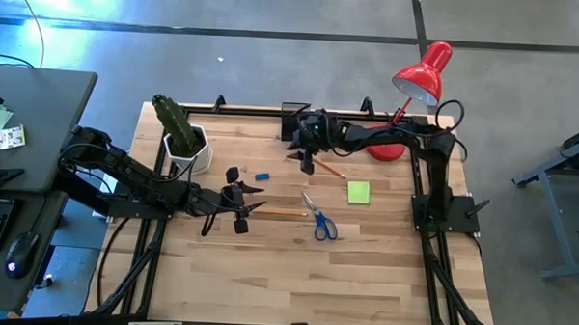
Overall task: Pick and place office supplies into organizer
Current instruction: Put the top yellow pencil into the top left section of the desk organizer
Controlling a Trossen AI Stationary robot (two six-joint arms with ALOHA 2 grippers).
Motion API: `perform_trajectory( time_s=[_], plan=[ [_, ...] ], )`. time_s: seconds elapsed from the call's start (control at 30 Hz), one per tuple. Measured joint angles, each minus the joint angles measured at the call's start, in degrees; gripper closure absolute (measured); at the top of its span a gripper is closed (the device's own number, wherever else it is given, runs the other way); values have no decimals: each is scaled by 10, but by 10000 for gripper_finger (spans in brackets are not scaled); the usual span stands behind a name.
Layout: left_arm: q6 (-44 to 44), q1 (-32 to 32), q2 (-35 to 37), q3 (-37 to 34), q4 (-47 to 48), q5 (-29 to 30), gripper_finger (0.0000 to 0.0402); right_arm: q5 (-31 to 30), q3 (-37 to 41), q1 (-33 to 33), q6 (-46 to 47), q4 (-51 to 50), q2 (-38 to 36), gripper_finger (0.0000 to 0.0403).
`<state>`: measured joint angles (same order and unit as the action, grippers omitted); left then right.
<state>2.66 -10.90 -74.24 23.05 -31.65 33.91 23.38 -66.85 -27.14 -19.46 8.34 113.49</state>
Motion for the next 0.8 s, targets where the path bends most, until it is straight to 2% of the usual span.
perform_trajectory(
  time_s=[0.37, 0.8],
  plan=[
    [0, 0, 0, 0, 4, 0, 252, 2, -168, -6, -80, -273, 68, 249],
    [0, 0, 0, 0, 10, 0, 252, -13, -186, -2, -92, -319, 73, 249]
  ],
)
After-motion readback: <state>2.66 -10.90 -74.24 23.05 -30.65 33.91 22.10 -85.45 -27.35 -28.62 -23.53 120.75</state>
